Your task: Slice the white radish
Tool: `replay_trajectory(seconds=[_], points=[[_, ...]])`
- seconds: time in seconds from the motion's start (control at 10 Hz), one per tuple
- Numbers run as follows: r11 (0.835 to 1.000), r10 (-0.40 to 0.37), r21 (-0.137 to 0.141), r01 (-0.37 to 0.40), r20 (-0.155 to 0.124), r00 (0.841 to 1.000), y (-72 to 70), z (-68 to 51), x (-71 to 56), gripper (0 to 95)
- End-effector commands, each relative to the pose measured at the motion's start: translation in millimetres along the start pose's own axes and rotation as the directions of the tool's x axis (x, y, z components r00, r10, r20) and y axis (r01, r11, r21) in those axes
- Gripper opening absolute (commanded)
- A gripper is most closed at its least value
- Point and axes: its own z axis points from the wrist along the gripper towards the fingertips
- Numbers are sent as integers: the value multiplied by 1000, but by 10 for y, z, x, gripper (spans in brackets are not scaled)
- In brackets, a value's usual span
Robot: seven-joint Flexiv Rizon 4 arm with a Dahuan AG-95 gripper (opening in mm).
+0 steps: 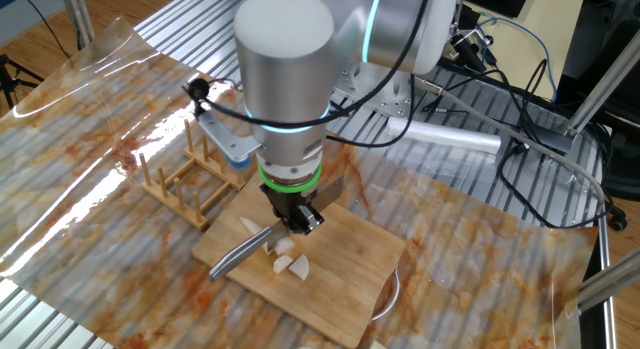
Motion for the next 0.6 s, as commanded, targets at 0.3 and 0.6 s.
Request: replay_trajectory(seconds=[0.3, 0.6], points=[[998, -51, 40, 51, -10, 999, -38, -54, 6, 0], [997, -61, 40, 61, -7, 998, -133, -52, -41, 0]])
